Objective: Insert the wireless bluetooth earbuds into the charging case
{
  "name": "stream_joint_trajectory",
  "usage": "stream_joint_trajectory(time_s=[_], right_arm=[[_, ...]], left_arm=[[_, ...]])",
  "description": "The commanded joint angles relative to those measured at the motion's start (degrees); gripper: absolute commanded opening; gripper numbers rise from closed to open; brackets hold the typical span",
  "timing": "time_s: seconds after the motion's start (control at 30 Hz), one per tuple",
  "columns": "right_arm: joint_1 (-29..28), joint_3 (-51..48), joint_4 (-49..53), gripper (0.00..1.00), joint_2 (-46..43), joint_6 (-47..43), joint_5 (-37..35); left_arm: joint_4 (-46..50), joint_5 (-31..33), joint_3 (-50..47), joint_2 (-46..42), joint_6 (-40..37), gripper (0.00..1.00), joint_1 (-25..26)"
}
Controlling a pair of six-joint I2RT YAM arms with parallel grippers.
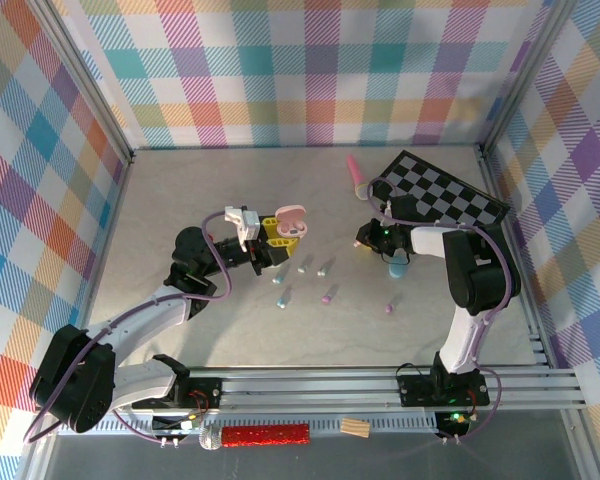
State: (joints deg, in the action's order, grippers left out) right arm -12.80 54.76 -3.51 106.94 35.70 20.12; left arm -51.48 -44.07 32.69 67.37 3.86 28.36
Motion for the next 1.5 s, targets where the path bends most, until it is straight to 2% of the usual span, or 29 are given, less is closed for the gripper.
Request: stream_joint_trajectory(time_s=[0.0,0.13,0.33,0.6,0.87,1.07,1.47], right_arm=[[-0.21,0.79,1.31,0.20,0.37,-1.52,0.63],[-0.23,0.04,2.23,0.20,-2.96,-2.21,0.28],[-0.30,-2.30,6.25,0.20,-12.12,-4.01,-0.35],[-1.50,-3.85,15.45,0.21,-29.08,-6.18,-2.01],[-5.04,1.49,23.73,0.20,-40.16,-7.04,-3.85],[-10.35,7.30,25.65,0.20,-41.60,-7.64,-4.28],[-19.51,15.52,25.45,0.20,-35.15,-9.10,-5.79]], left_arm=[[-3.18,-0.58,-0.61,0.21,0.22,0.38,-0.24],[-1.07,1.15,-0.65,0.24,-3.10,0.38,0.35],[3.04,7.54,0.22,1.45,-9.74,0.37,3.13],[-4.01,14.92,0.53,7.28,-10.69,0.37,4.77],[-6.83,19.24,2.01,12.26,-13.78,0.37,6.44],[-7.79,20.86,3.03,15.34,-15.19,0.37,7.39],[-6.79,21.57,5.02,17.62,-16.72,0.37,8.91]])
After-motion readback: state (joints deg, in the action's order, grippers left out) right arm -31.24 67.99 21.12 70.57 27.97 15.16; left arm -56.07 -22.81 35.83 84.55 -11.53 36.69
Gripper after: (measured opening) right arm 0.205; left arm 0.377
